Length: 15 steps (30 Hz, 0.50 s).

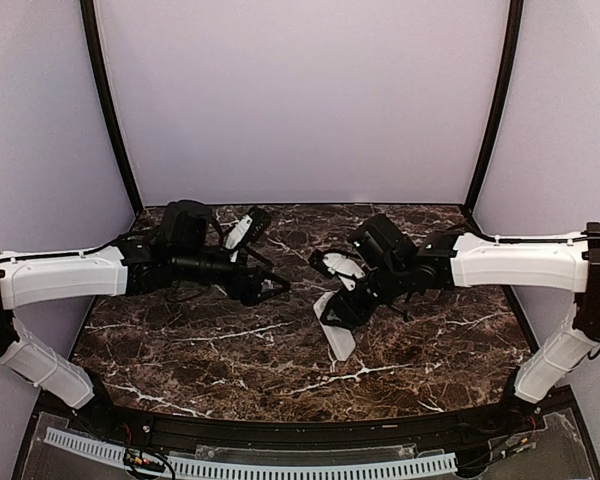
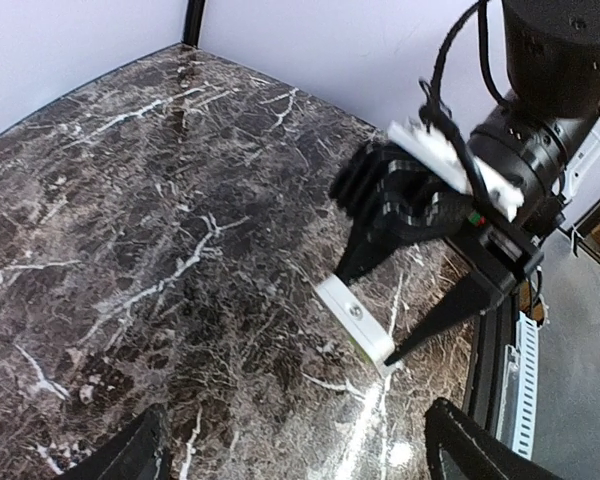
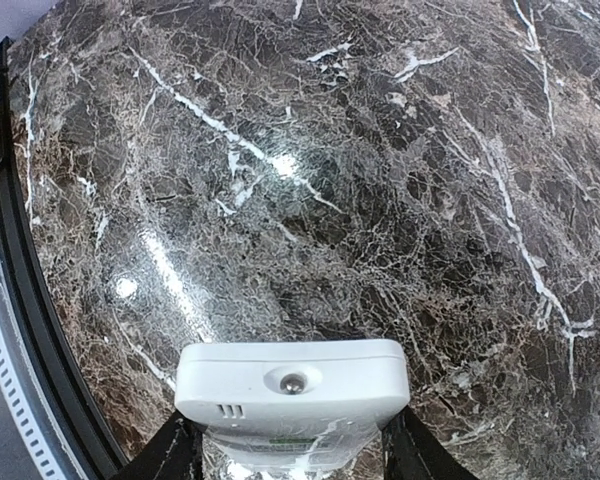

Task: Load the batteries into the remote control
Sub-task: Place the remote control at the center of the board.

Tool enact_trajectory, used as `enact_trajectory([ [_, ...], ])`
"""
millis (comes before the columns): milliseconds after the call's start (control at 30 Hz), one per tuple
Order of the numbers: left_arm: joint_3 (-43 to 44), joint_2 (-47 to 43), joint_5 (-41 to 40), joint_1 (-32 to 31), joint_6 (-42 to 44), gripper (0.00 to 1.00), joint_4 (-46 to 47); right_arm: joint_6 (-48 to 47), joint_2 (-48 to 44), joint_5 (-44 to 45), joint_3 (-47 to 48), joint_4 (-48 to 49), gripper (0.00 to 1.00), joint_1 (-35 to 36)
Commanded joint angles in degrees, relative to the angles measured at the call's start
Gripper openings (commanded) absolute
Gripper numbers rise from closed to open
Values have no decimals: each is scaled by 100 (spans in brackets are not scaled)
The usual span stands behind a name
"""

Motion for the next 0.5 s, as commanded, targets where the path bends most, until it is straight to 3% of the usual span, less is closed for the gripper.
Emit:
enact_trajectory([
  [0, -723, 7, 1025, -23, -281, 90, 1392, 171, -362, -56, -204, 564, 18, -58],
  [167, -1869, 166, 1447, -34, -580, 98, 3862, 178, -549, -99, -622, 984, 18, -105],
  [333, -1577, 1143, 1718, -66, -512, 99, 3982, 98, -530, -146, -686, 1170, 18, -150],
  [467, -1364, 1505, 1365, -309, -411, 99, 3823, 346, -374, 91, -601, 1006, 18, -173],
])
